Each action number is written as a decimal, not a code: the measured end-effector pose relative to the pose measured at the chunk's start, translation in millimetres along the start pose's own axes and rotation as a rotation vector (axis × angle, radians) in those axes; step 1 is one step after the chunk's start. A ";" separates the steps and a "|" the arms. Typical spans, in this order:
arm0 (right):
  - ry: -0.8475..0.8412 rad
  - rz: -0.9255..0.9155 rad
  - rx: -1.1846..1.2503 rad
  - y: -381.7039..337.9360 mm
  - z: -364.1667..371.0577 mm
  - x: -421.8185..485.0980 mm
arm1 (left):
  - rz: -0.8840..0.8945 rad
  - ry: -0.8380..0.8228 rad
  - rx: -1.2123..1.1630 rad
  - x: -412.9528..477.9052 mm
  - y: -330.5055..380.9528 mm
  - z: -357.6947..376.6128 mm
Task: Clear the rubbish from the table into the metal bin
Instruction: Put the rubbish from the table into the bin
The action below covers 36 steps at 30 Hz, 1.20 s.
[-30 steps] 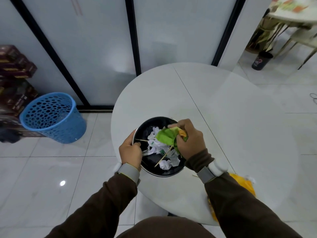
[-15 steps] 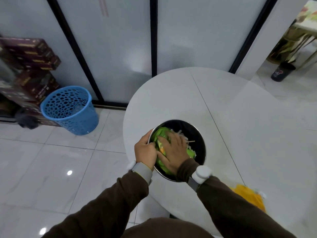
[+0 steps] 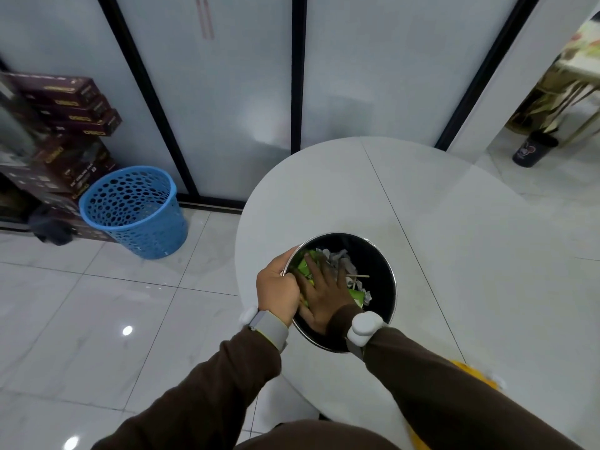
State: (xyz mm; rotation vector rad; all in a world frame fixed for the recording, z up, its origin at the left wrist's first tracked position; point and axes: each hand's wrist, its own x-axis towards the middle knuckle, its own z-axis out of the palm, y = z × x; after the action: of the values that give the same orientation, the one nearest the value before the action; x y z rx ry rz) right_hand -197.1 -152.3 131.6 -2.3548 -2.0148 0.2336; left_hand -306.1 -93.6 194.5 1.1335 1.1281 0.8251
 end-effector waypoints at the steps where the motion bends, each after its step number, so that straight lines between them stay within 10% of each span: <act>1: -0.014 0.030 -0.036 -0.4 0.0 1.7 | 0.010 -0.011 0.008 -1.8 2.0 1.1; 26: -0.179 0.214 0.161 20.5 31.3 20.5 | -0.040 -0.035 0.117 -2.8 2.4 26.4; 36: 0.550 0.093 0.475 66.3 -18.4 -51.3 | -0.049 -0.112 0.121 -1.1 -9.8 72.3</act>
State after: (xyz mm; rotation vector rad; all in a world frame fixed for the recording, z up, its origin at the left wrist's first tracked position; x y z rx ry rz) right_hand -137.2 -212.0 146.4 -1.9391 -1.4123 0.0454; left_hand -237.0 -116.1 187.6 1.2320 1.1193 0.6541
